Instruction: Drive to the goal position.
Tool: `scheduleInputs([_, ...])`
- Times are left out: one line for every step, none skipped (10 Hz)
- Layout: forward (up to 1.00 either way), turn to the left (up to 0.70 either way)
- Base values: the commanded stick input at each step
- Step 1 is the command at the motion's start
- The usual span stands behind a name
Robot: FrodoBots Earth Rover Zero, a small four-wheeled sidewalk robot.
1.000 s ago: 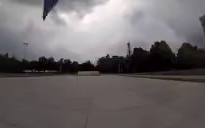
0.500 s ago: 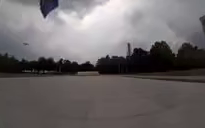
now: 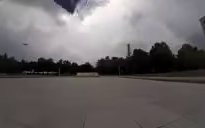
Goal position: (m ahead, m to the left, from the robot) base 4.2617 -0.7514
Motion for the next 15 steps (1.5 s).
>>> scheduleInputs([0.70, 0.00])
scheduleInputs([0.70, 0.00])
scheduleInputs([0.70, 0.00])
scheduleInputs([0.70, 0.00])
scheduleInputs([0.70, 0.00])
scheduleInputs([0.70, 0.00])
scheduleInputs([0.70, 0.00])
scheduleInputs([0.70, 0.00])
scheduleInputs([0.70, 0.00])
scheduleInputs([0.70, 0.00])
scheduleInputs([0.70, 0.00])
scheduleInputs([0.70, 0.00])
scheduleInputs([0.70, 0.00])
scheduleInputs([0.70, 0.00])
scheduleInputs([0.70, 0.00])
